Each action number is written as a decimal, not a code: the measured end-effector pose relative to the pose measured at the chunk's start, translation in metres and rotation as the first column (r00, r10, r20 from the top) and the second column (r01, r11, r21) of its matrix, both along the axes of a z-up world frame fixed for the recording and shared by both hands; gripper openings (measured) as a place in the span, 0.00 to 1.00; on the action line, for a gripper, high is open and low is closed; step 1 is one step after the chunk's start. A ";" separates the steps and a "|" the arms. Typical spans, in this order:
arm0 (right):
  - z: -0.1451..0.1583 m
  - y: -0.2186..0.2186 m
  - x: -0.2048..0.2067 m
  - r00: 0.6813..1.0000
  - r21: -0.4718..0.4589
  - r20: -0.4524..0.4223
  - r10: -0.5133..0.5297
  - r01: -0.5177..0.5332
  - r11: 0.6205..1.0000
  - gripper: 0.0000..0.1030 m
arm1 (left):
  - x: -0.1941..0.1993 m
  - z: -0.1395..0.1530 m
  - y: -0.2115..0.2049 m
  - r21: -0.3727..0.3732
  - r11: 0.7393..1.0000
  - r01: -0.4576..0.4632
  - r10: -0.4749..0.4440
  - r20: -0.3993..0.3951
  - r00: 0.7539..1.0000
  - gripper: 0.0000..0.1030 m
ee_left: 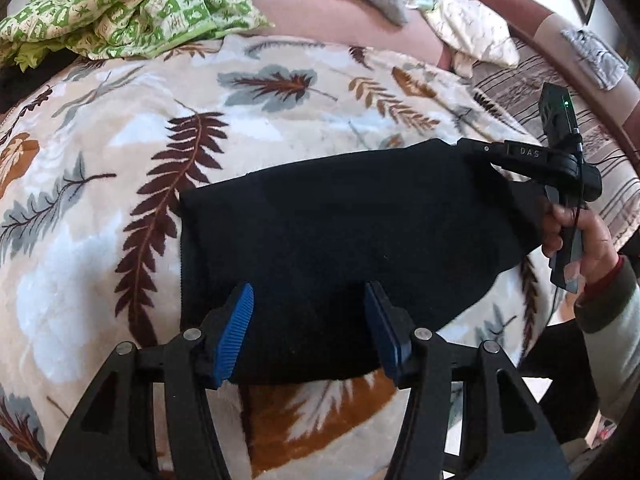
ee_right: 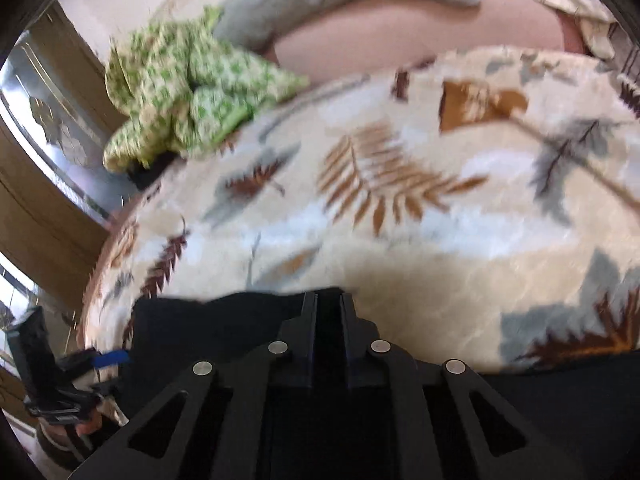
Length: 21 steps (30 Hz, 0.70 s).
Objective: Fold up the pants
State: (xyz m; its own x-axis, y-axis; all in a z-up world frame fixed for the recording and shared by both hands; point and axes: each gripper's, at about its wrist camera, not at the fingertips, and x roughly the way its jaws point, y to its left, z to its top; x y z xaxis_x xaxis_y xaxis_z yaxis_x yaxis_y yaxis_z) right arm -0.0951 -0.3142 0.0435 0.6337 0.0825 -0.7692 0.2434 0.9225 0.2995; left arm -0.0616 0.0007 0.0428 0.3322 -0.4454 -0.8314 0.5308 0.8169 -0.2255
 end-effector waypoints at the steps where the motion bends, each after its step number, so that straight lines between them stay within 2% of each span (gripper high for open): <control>1: -0.007 0.000 0.003 1.000 -0.015 -0.023 -0.008 0.008 1.000 0.08 | 0.001 0.000 -0.001 0.003 1.000 -0.001 0.001 0.004 1.000 0.57; 3: -0.023 -0.002 0.010 0.998 0.006 -0.062 -0.015 0.016 1.000 0.09 | 0.002 0.000 -0.001 0.010 1.000 -0.011 0.010 0.005 1.000 0.58; 4: -0.024 -0.003 0.009 0.998 0.008 -0.059 -0.022 0.023 1.000 0.14 | 0.002 0.000 0.000 0.006 1.000 -0.017 0.017 0.002 1.000 0.58; 8: 0.005 -0.001 -0.015 0.998 -0.030 -0.001 -0.068 0.068 0.997 0.31 | -0.001 0.006 0.004 -0.005 0.999 -0.042 0.042 0.027 0.999 0.58; 10: 0.017 0.008 -0.029 0.999 -0.036 0.025 -0.042 0.043 0.998 0.34 | -0.003 0.013 0.003 -0.038 0.998 -0.041 0.043 0.035 0.998 0.58; 13: 0.027 0.035 -0.049 0.998 -0.049 0.033 0.057 -0.055 0.997 0.35 | -0.006 0.021 -0.004 -0.078 0.997 -0.027 0.031 0.054 0.998 0.60; 17: 0.011 0.069 -0.060 0.991 -0.068 -0.014 0.135 -0.136 0.988 0.35 | -0.004 0.015 -0.022 -0.014 1.000 -0.023 0.024 0.057 0.998 0.63; 19: -0.008 0.079 -0.067 0.986 -0.088 -0.080 0.147 -0.154 0.984 0.35 | -0.002 0.008 -0.027 0.017 0.999 -0.033 0.032 0.036 0.999 0.63; 21: -0.009 0.085 -0.077 0.986 -0.148 -0.059 0.158 -0.166 0.975 0.35 | -0.001 0.004 -0.030 0.041 0.998 -0.047 0.046 0.032 0.998 0.63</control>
State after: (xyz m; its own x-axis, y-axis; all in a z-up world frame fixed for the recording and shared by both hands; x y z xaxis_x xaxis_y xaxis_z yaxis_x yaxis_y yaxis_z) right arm -0.1725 -0.2292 0.0346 0.5846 0.0607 -0.8091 0.0974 0.9847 0.1443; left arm -0.0627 -0.0293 0.0470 0.3774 -0.3940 -0.8380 0.4979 0.8494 -0.1751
